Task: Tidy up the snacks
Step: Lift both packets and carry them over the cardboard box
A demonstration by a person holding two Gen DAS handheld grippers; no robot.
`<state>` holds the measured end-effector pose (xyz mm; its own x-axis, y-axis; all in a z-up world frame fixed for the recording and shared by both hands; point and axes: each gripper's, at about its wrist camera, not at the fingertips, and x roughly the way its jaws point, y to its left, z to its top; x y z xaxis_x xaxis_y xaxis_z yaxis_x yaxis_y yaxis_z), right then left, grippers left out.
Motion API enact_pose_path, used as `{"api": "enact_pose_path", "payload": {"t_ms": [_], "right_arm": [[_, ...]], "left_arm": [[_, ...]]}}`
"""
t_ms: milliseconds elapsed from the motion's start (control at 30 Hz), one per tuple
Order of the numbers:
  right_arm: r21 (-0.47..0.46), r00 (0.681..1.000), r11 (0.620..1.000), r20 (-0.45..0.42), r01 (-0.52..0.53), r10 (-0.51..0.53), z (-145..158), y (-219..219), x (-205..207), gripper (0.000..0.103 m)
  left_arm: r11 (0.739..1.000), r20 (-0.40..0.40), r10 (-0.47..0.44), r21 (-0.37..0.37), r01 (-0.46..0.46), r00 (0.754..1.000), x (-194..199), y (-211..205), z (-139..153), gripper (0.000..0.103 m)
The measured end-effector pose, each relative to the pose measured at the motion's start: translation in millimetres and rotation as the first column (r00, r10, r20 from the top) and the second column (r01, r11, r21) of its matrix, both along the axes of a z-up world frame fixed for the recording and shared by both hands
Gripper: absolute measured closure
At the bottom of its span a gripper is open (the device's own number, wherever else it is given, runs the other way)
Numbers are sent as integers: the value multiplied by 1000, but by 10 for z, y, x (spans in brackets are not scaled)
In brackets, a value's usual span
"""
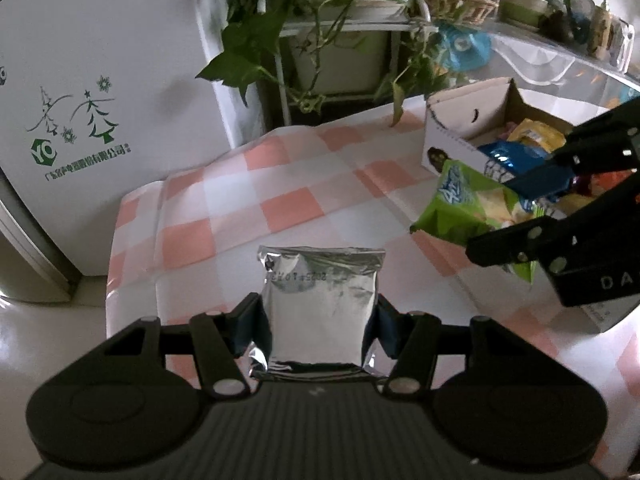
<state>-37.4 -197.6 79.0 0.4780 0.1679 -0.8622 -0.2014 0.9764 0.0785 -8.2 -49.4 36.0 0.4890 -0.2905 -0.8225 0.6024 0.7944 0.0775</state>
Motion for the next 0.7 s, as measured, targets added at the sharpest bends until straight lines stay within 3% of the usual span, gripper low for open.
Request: {"api": "enact_pose_path", "payload": {"t_ms": [700], "right_arm": [[-40, 998, 999, 56, 16, -13, 214, -223, -224, 47]], "left_arm": [[998, -1, 32, -60, -32, 999, -24, -236, 172, 45]]}}
